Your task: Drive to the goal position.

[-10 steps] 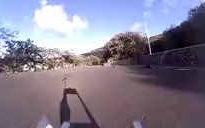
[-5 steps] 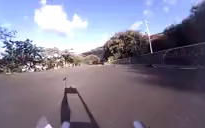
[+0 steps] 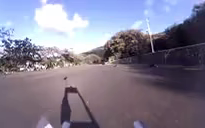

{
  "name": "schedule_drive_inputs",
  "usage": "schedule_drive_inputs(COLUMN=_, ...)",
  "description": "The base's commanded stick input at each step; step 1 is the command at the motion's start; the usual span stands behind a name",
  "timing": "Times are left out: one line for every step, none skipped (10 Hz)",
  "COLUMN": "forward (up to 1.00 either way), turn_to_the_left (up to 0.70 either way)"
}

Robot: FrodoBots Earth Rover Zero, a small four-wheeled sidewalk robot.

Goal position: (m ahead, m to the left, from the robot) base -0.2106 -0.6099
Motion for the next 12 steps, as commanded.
schedule_drive_inputs(forward=0.69, turn_to_the_left=0.02)
schedule_drive_inputs(forward=0.69, turn_to_the_left=0.02)
schedule_drive_inputs(forward=0.69, turn_to_the_left=0.02)
schedule_drive_inputs(forward=0.69, turn_to_the_left=0.02)
schedule_drive_inputs(forward=0.69, turn_to_the_left=0.02)
schedule_drive_inputs(forward=0.69, turn_to_the_left=0.02)
schedule_drive_inputs(forward=0.69, turn_to_the_left=0.02)
schedule_drive_inputs(forward=0.69, turn_to_the_left=0.02)
schedule_drive_inputs(forward=0.69, turn_to_the_left=0.02)
schedule_drive_inputs(forward=0.69, turn_to_the_left=0.02)
schedule_drive_inputs(forward=0.69, turn_to_the_left=0.02)
schedule_drive_inputs(forward=0.69, turn_to_the_left=0.02)
